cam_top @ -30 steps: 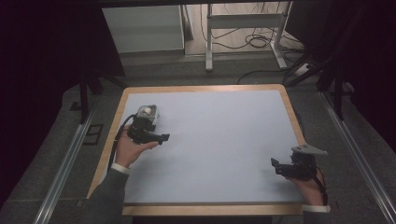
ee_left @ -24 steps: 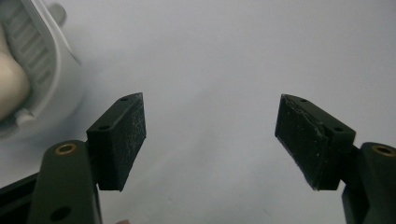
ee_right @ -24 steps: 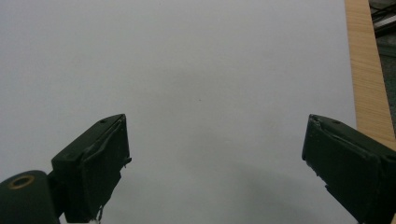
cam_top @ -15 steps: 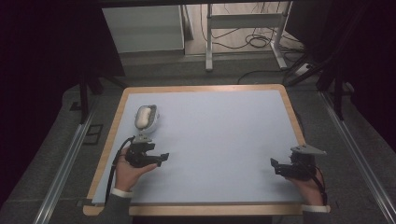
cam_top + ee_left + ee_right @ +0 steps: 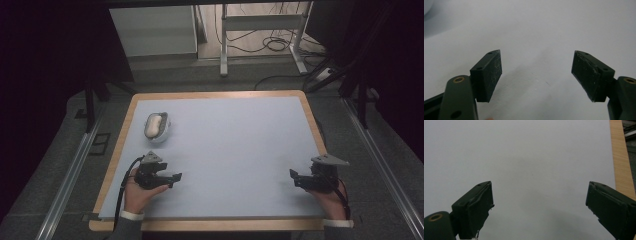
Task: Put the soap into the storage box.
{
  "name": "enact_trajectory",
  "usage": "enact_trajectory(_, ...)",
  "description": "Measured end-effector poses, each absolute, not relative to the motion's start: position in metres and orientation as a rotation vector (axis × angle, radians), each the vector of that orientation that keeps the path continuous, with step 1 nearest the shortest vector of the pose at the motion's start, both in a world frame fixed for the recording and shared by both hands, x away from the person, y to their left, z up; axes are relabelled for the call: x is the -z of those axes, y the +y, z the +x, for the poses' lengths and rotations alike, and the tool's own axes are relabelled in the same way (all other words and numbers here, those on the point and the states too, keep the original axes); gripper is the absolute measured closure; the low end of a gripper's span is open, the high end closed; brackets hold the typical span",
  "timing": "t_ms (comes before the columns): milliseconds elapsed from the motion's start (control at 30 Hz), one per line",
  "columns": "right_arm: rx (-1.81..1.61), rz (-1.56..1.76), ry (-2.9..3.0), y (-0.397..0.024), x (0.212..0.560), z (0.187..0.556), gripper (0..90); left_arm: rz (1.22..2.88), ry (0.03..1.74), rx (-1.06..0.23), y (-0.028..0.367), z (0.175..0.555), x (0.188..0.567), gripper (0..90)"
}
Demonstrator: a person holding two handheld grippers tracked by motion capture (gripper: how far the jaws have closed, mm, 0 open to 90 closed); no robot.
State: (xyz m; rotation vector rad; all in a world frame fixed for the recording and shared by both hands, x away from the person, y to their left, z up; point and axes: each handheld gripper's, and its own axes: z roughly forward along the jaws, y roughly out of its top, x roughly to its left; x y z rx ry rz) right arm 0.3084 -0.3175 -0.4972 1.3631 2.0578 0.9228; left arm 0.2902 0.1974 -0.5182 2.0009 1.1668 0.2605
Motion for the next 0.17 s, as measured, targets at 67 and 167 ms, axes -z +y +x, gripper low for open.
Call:
enact_trajectory(67,-0.923,1.362,2.057,-0.3175,0.4972,0.3084,7.4,1.990,1.165,-0.261,0.1988,0.2893,0.5165,24.9)
enact_trajectory(167,-0.924,1.350,2.058,-0.3164,0.4972,0.3081,7.4,1.991,1.163,-0.265,0.1994,0.2879,0.5159,24.8)
